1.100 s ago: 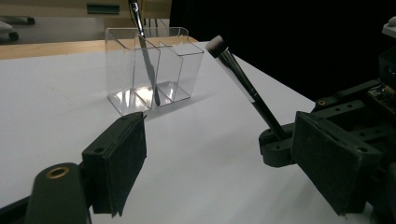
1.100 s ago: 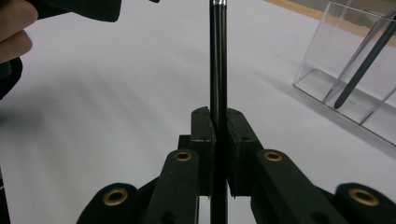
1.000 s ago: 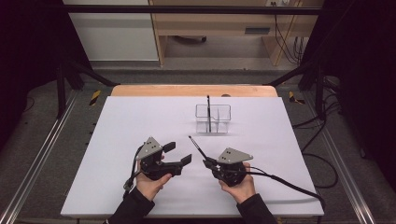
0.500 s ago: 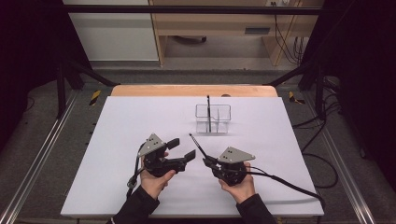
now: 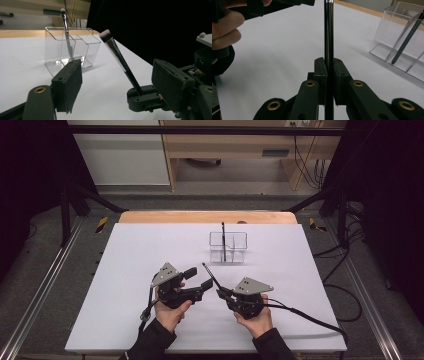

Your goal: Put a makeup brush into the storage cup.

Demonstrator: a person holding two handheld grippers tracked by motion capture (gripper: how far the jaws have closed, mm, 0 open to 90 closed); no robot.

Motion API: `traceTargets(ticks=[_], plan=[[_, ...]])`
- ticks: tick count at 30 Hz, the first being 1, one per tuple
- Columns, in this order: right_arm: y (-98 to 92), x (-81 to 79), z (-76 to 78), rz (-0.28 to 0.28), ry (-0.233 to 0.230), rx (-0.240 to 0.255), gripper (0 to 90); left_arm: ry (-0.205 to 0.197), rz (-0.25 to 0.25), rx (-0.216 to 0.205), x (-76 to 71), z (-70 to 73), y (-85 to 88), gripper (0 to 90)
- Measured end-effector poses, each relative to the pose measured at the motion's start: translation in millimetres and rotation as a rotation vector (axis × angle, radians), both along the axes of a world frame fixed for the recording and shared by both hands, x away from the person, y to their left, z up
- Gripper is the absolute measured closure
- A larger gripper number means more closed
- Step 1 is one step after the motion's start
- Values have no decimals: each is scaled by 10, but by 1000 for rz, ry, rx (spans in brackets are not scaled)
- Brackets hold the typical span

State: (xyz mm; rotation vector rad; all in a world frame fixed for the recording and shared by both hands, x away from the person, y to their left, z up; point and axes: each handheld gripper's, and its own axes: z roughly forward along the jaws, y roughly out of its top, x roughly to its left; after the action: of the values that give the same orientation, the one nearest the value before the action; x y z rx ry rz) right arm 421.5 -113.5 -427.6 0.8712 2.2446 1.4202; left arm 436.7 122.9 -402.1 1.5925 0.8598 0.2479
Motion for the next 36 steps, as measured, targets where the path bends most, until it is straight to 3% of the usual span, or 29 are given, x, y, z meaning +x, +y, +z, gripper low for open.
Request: traceTargets(ticks=[17, 30, 36], plan=[[18, -2, -9, 12, 14, 18, 840, 27, 2, -50, 32, -65, -69, 360], [33, -10, -13, 17, 16, 28, 840, 65, -19, -87, 42, -91, -109, 584], [34, -14, -9, 17, 18, 36, 840, 71, -20, -91, 36, -95, -121, 644]])
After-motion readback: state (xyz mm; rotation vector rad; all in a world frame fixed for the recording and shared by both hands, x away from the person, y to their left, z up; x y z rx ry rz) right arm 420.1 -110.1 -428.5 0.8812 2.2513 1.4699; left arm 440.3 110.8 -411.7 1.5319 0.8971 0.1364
